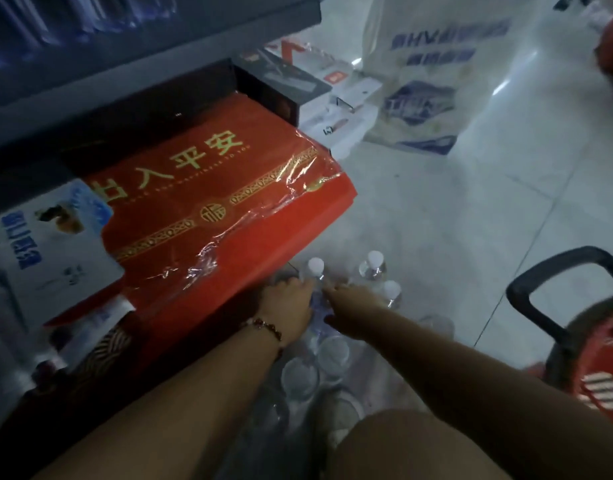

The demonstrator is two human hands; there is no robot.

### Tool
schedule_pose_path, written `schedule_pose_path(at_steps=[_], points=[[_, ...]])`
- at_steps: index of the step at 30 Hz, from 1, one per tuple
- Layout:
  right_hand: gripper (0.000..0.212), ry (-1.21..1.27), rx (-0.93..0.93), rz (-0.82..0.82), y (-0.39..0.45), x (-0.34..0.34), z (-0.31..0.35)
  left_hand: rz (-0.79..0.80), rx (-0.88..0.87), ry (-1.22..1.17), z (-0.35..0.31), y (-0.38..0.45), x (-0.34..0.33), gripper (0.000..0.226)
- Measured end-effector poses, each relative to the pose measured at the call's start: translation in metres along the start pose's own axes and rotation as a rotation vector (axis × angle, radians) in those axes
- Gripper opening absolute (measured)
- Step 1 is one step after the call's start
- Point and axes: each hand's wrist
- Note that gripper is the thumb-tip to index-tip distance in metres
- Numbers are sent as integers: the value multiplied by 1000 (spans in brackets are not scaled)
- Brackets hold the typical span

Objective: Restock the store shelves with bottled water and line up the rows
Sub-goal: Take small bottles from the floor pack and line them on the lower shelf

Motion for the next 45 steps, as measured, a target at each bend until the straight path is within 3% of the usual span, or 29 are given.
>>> schedule_pose_path(at_steps=[6, 11, 17, 21, 25, 28, 35, 39, 43, 45], points=[[33, -116, 72, -60, 15, -17, -3, 28, 46, -8, 10, 15, -19, 27], [35, -93, 85, -92, 11, -14, -3, -36, 57, -33, 21, -7, -24, 24], [39, 221, -1, -155, -10, 35, 12, -160, 120, -222, 44, -63, 25, 30], [34, 361, 69, -204, -26, 101, 40, -181, 174, -307, 60, -110, 84, 27], [23, 433, 209, -245, -45, 179, 84, -315, 209, -490, 73, -164, 148, 22], [31, 506, 288, -303, -66, 226, 126, -472, 304, -693, 85, -205, 185, 19], [20, 867, 439, -338, -113, 265, 241, -840, 486, -1109, 119, -292, 225, 14], [17, 1106, 481, -199, -132, 258, 288, -806, 441, -1231, 135, -332, 233, 21], [19, 1195, 485, -177, -136, 247, 316, -719, 461, -1210, 158, -358, 234, 46], [20, 1228, 468, -180, -136, 239, 324, -653, 442, -1217, 164, -363, 232, 45]])
Point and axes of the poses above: each hand's wrist, its own y-axis towards the middle knuckle, its own x-axis out of the back of the hand, z = x × y, and after that the axes turned 9 degrees about -z, right-handed
